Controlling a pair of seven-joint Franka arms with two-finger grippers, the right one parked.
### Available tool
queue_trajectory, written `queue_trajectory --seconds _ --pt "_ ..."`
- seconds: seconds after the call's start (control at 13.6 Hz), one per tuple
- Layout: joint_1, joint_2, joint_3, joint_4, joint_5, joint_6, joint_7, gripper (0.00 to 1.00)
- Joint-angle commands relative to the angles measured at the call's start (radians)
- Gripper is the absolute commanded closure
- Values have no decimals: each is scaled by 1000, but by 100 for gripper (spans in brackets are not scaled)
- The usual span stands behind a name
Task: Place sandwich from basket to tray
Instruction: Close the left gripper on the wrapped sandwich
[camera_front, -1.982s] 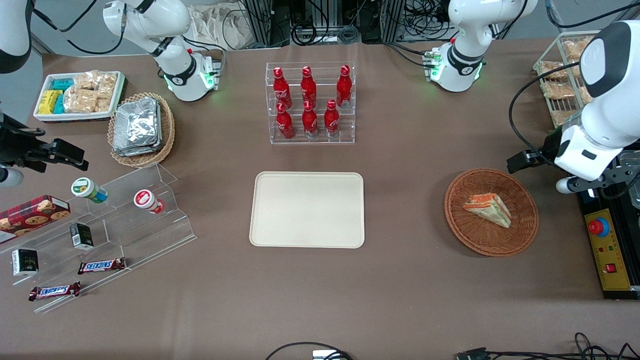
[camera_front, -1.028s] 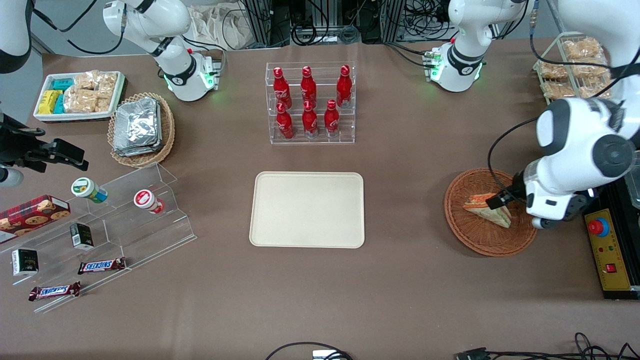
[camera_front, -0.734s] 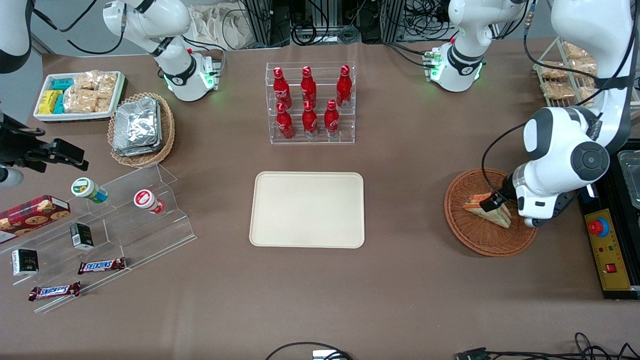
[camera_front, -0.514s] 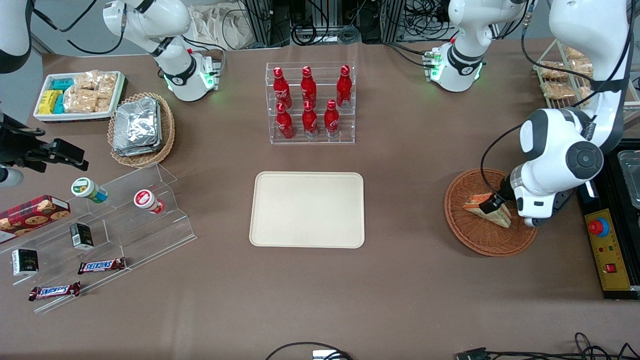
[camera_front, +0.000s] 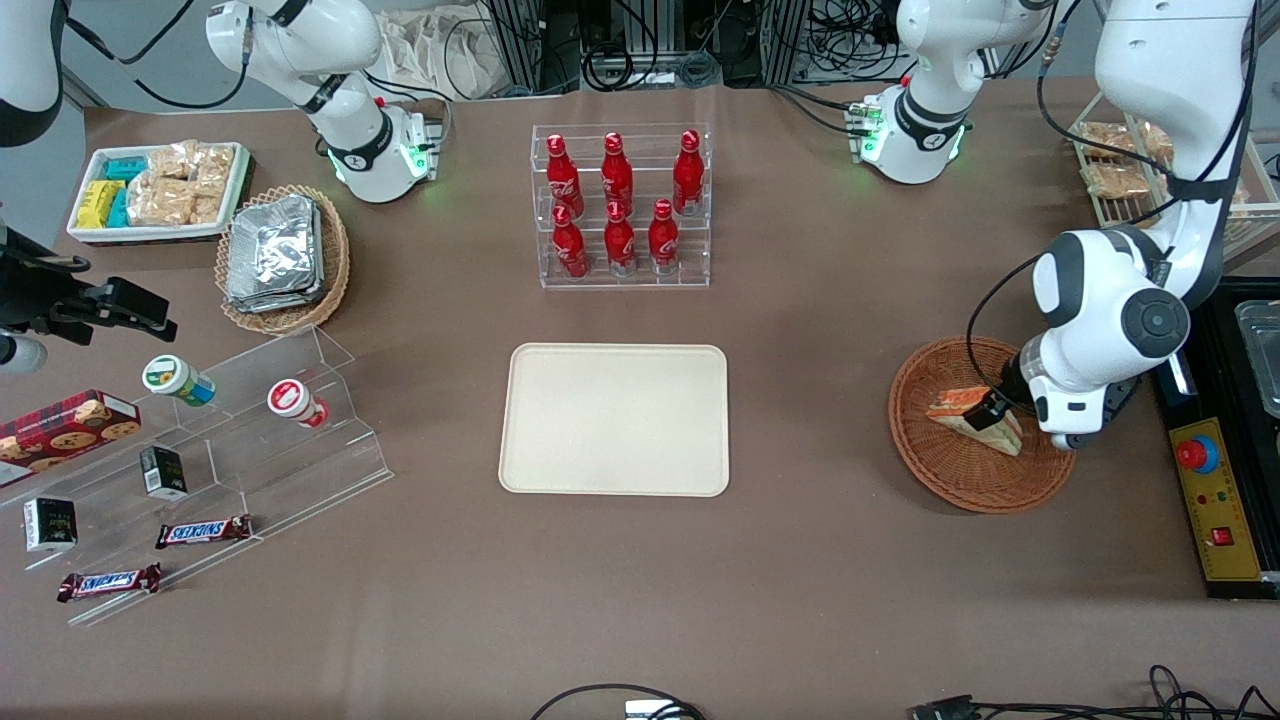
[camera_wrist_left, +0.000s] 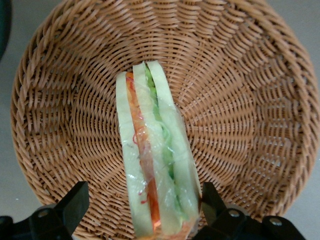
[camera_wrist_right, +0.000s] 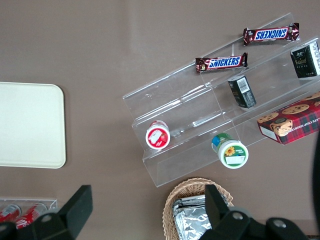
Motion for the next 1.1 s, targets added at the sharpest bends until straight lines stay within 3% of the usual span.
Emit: queue_trajectory --seconds 0.0,0.29,0.37,0.44,0.51,0.59,0.73,1.03 --pt "0 62 2 37 31 14 -65 0" --pt "-10 76 -2 59 143 14 -213 0" --pt "-10 79 -2 62 144 14 -215 5" --pt "-11 85 -4 77 146 6 -221 51" --pt "-20 107 -5 116 146 -23 -229 84" --pt "-28 117 -6 158 152 -101 -217 100" --pt "-28 168 -9 279 166 -262 -197 100" --pt "-69 173 -10 458 161 -458 16 100"
